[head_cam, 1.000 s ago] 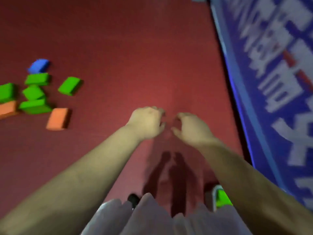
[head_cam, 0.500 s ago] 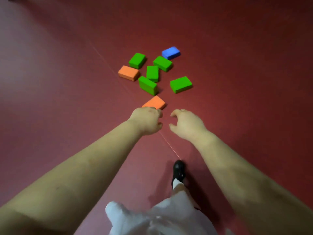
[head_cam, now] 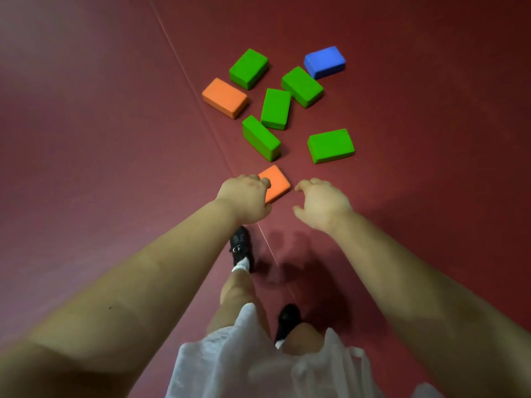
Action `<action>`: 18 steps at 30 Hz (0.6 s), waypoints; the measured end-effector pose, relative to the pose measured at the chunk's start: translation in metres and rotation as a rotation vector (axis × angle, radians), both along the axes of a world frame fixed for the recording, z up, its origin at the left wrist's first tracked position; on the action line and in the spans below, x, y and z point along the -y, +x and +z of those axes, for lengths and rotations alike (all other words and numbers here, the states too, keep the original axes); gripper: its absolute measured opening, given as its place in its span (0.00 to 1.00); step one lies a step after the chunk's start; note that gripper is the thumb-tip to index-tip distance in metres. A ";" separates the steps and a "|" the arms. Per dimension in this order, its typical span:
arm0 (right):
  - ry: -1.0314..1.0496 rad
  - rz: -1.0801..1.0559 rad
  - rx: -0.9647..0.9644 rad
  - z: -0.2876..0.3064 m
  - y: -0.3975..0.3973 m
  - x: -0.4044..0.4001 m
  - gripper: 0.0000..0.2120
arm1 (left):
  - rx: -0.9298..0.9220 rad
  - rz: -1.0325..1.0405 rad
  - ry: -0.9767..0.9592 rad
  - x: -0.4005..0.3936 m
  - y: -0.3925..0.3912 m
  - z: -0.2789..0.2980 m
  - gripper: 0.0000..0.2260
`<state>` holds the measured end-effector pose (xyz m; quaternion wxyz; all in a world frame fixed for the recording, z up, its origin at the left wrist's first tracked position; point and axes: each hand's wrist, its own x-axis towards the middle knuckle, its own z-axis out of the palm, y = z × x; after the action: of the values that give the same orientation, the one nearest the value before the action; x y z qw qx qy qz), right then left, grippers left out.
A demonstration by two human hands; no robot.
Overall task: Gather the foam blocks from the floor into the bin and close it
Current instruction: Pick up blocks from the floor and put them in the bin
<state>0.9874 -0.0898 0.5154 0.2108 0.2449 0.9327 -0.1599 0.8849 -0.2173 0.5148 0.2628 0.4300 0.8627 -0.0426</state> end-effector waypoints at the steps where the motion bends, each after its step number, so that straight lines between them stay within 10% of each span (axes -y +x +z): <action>1: 0.002 -0.010 0.016 -0.013 -0.020 -0.013 0.22 | 0.013 -0.004 -0.015 -0.013 -0.021 -0.016 0.22; 18: 0.067 0.234 0.210 -0.440 -0.225 -0.165 0.25 | 0.106 -0.013 -0.203 -0.154 -0.218 -0.449 0.30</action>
<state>0.7624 0.0747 0.0749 0.3162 0.1568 0.9325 -0.0766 0.6666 -0.0635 0.0659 0.3497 0.4086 0.8361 -0.1086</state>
